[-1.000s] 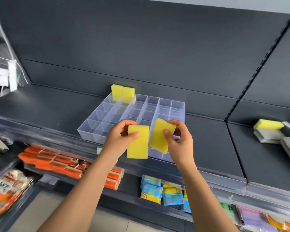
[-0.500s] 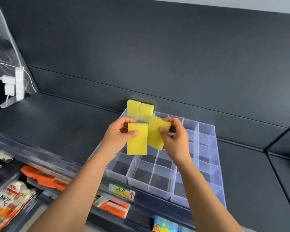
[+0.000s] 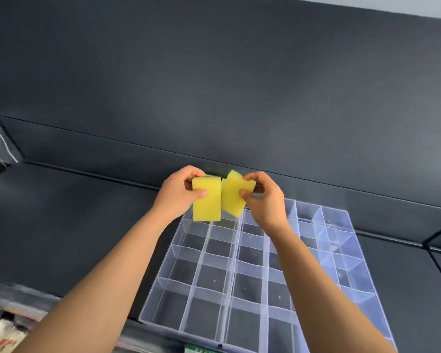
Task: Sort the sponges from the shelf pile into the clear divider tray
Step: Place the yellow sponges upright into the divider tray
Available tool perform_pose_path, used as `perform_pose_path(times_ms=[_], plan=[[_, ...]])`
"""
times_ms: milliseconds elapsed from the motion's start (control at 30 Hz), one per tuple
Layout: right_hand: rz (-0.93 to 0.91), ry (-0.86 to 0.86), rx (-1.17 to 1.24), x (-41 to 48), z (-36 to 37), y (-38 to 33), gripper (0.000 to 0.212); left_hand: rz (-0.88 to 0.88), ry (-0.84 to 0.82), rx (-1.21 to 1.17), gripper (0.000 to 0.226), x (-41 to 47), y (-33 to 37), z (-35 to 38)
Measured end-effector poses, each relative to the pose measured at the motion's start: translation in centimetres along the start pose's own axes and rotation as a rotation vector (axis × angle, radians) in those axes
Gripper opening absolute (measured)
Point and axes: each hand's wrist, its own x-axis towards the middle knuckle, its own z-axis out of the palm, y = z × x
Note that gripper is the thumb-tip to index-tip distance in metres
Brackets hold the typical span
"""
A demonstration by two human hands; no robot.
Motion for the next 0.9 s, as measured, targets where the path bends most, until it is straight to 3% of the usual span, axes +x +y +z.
perform_pose_path(times_ms=[200,400,633,900], plan=[[0.016,-0.053,-0.101,2.0,1.3,0.5,0.032,-0.008,-0.060,0.052,0.035,3.5,-1.7,-0.2],[0.002,0.013,-0.227,3.0,2.1,1.0,0.027,0.050,-0.075,0.140,0.030,5.8,-2.2,0.2],[-0.057,0.079,-0.270,2.1,2.9,1.4,0.025,0.265,0.053,0.204,0.023,5.5,-2.8,1.2],[-0.105,-0.023,-0.358,1.1,2.8,2.1,0.023,0.452,0.079,0.360,0.020,4.7,-4.3,1.1]])
